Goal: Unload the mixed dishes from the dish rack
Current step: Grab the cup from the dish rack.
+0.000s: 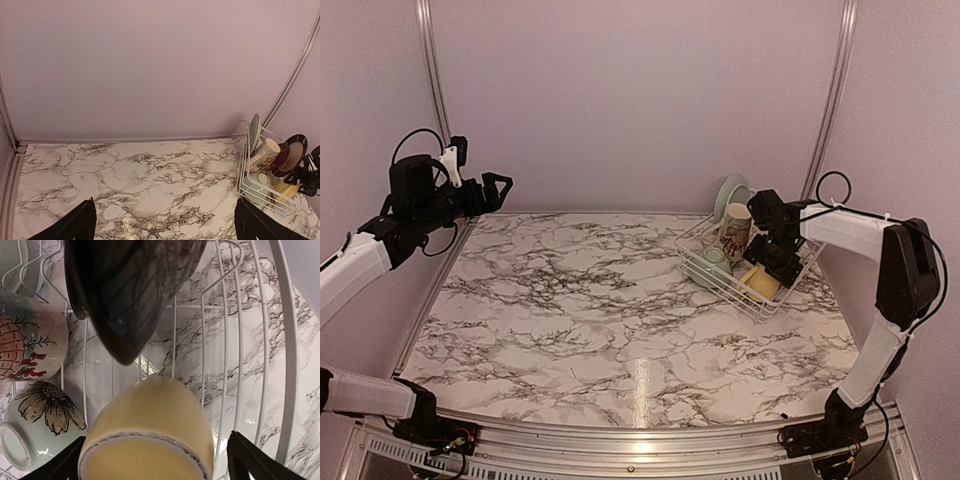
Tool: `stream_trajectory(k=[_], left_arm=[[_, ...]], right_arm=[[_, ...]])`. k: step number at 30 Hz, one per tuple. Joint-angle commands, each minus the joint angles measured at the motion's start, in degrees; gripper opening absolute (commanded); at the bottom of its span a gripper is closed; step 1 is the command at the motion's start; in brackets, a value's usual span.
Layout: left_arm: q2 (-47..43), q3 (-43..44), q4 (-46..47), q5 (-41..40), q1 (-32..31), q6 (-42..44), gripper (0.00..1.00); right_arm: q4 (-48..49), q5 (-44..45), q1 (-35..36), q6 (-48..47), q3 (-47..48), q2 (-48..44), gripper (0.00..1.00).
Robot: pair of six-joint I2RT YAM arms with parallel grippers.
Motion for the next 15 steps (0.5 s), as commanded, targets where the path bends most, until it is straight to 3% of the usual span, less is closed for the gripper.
stream_trajectory(k=[1,15], left_arm=[[0.58,2.14,-1.17,0.61,-0.17,0.04,0.99],[0.67,2.28,-1.17,0.79,-0.17,-0.05,0.99]], right_arm=[[1.77,-0.57,0.48,2.63,-0.69,0.67,0.89],[1.85,0.33,0.55,4.7,-1.2,-3.04,0.5]])
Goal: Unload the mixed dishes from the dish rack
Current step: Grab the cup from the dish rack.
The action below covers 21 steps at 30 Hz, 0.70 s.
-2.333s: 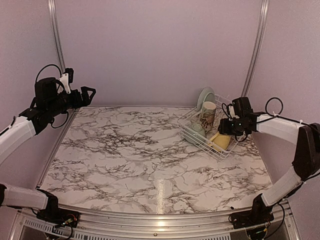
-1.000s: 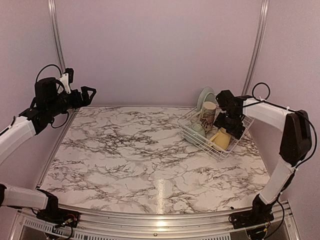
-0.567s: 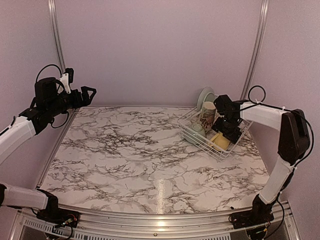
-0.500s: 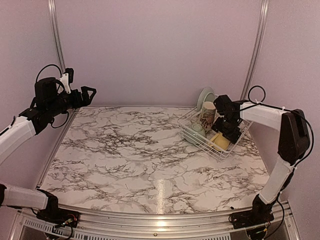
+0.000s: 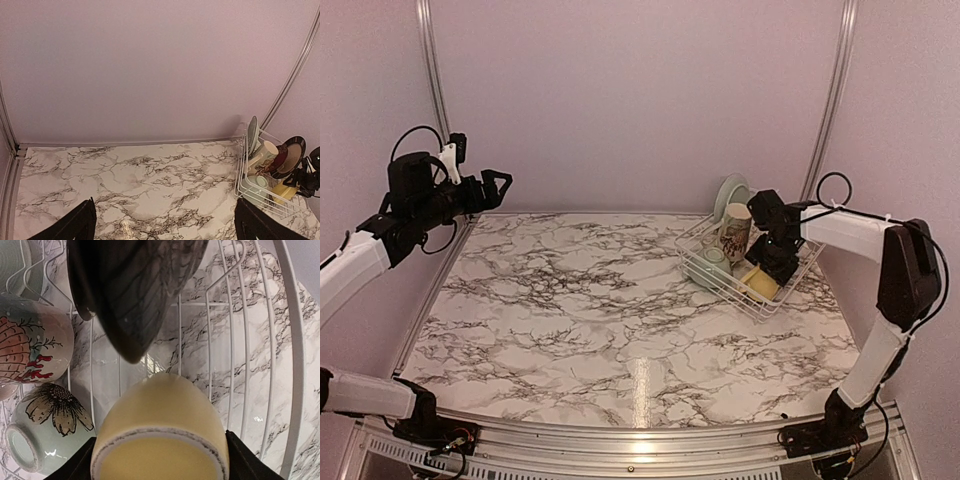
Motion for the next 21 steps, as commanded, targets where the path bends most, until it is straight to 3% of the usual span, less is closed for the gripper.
stream_trajectory(k=[1,9,14,21], left_arm=[[0.63,1.4,-1.08,0.59,-0.17,-0.05,0.99],[0.71,1.4,-1.08,0.65,-0.17,-0.11,0.99],[0.72,1.31,-1.08,0.81,-0.17,-0.17,0.99],[-0.35,0.93,-0.49,2.02,-0.17,-0.85,0.99]], right_arm=[[0.25,0.95,0.39,2.52,-0.62,-3.44,0.48],[4.61,0.81,0.58,1.97,-4.39,-13.71,0.27],[15.31,-4.64,0.66,-3.55,-9.44,-21.39,0.02],[41.14,-12.11,1.28,-21.59,-17.68,-31.41,0.0]])
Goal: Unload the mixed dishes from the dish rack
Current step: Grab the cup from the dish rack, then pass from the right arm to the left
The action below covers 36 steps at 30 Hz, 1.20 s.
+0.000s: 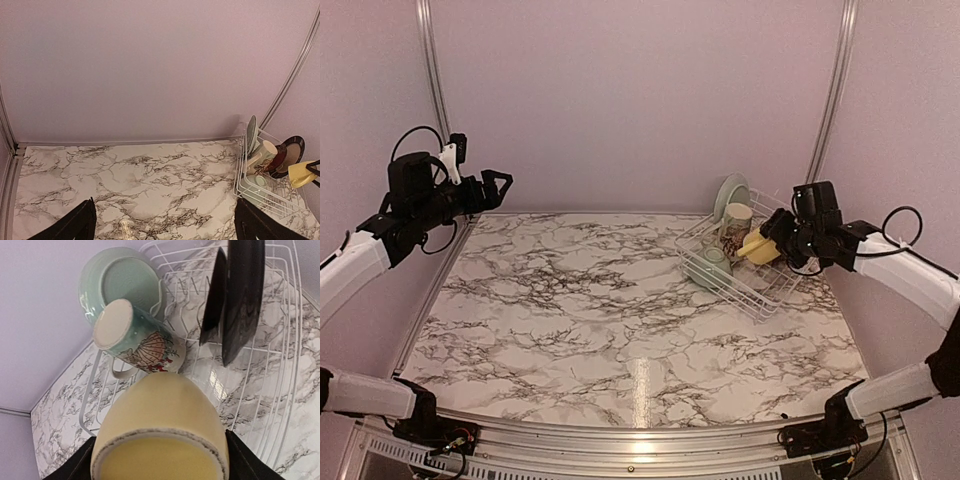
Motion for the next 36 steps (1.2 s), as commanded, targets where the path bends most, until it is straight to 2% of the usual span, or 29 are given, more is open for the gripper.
stream_trajectory(k=[1,5,8,11,15,19,23,27,31,36], left_arm=[[-0.53,0.69,0.2,2.58,-0.22,-0.64,0.99],[-0.12,0.15,3.13,9.39,-0.33,-2.89,0.99],[1.29,-0.34,6.93,15.71,-1.92,-6.69,0.99],[3.54,-0.77,11.92,18.81,-5.25,-15.19,0.98],[4.5,-7.5,29.27,20.66,-12.39,-30.9,0.94],[3.74,-17.22,50.51,15.55,-20.48,-40.44,0.9],[4.09,-23.05,59.92,9.81,-26.01,-43.81,0.91],[6.5,-23.7,62.29,7.41,-29.23,-45.66,0.91],[9.26,-21.19,63.05,8.01,-31.5,-45.75,0.87],[11.66,-17.41,58.45,9.24,-32.75,-44.93,0.75]], right_arm=[[28.13,-10.12,0.84,-15.47,-4.52,-6.79,0.0],[47.92,-37.96,1.09,-21.54,-7.77,-4.93,0.0],[60.24,-48.24,3.47,-19.85,-7.86,-0.69,0.0],[66.57,-50.85,8.04,-19.13,-7.21,3.35,0.0],[74.51,-51.93,14.78,-17.05,-7.23,8.5,0.0],[83.56,-52.73,18.44,-11.41,-7.6,12.72,0.0],[92.62,-53.06,19.76,-6.22,-8.61,15.72,0.0],[95.14,-53.62,20.07,-4.18,-8.69,17.88,0.0],[96.54,-54.66,20.04,-2.35,-8.61,20.13,0.0],[101.2,-57.16,20.13,1.35,-8.17,23.19,0.0]])
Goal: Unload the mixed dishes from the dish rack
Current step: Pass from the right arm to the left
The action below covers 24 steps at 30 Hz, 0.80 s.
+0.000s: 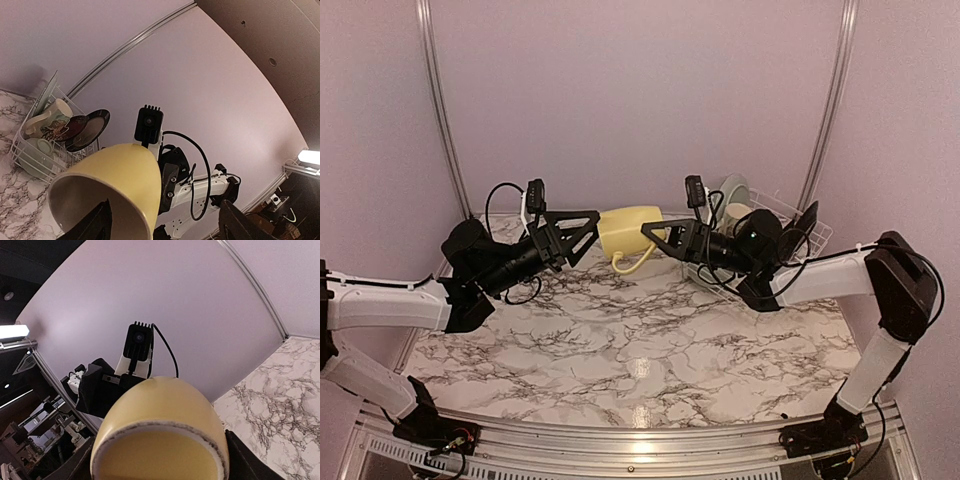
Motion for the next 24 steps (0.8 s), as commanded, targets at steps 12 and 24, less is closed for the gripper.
stream_trajectory(k=[12,24], left_arm=[[1.51,6.16,-10.39,0.73,-1.74,-0.83,0.39],[1.27,6.69,-12.62,1.14,-2.01,-1.73,0.2]], right_arm=[[6.1,-4.65,0.61,1.94,1.2,2.28,0.0],[9.17,-5.69,0.77,2.73,0.21,2.22,0.06]])
